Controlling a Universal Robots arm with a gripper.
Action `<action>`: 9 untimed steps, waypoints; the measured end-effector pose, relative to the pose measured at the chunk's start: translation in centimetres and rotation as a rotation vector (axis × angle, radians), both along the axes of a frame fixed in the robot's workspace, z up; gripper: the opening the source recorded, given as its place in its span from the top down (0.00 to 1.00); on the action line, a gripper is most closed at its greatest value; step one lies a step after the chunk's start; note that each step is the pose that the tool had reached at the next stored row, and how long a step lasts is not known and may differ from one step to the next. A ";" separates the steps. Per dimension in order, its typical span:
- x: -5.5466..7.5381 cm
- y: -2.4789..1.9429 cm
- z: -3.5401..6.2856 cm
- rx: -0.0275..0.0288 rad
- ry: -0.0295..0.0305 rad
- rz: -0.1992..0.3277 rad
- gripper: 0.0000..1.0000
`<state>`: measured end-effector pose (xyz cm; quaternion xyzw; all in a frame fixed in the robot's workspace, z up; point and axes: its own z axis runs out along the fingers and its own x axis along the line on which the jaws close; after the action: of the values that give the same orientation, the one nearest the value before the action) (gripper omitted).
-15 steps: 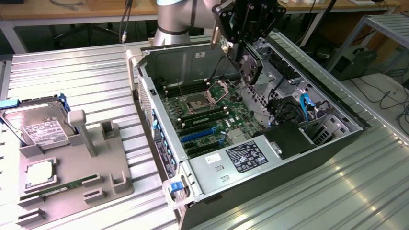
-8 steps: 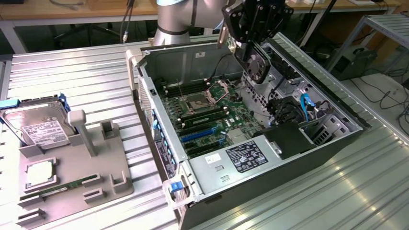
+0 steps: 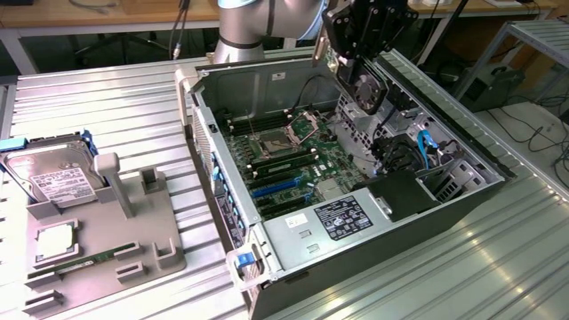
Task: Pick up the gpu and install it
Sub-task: 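Pick up the gpu and move the gpu toward the slot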
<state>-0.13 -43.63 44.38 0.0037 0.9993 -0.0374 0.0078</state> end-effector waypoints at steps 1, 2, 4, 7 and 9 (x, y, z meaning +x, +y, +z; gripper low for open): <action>0.3 0.00 -0.01 0.0000 0.0000 0.000 0.73; 0.4 0.00 -0.01 -0.0001 0.0000 0.000 0.73; 0.5 0.00 -0.01 -0.0001 0.0000 0.000 0.73; 0.5 0.00 -0.01 -0.0001 0.0000 0.000 0.73; 0.6 0.00 -0.02 0.0000 0.0000 0.000 0.73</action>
<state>0.43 -43.63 44.36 0.0037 0.9993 -0.0374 0.0079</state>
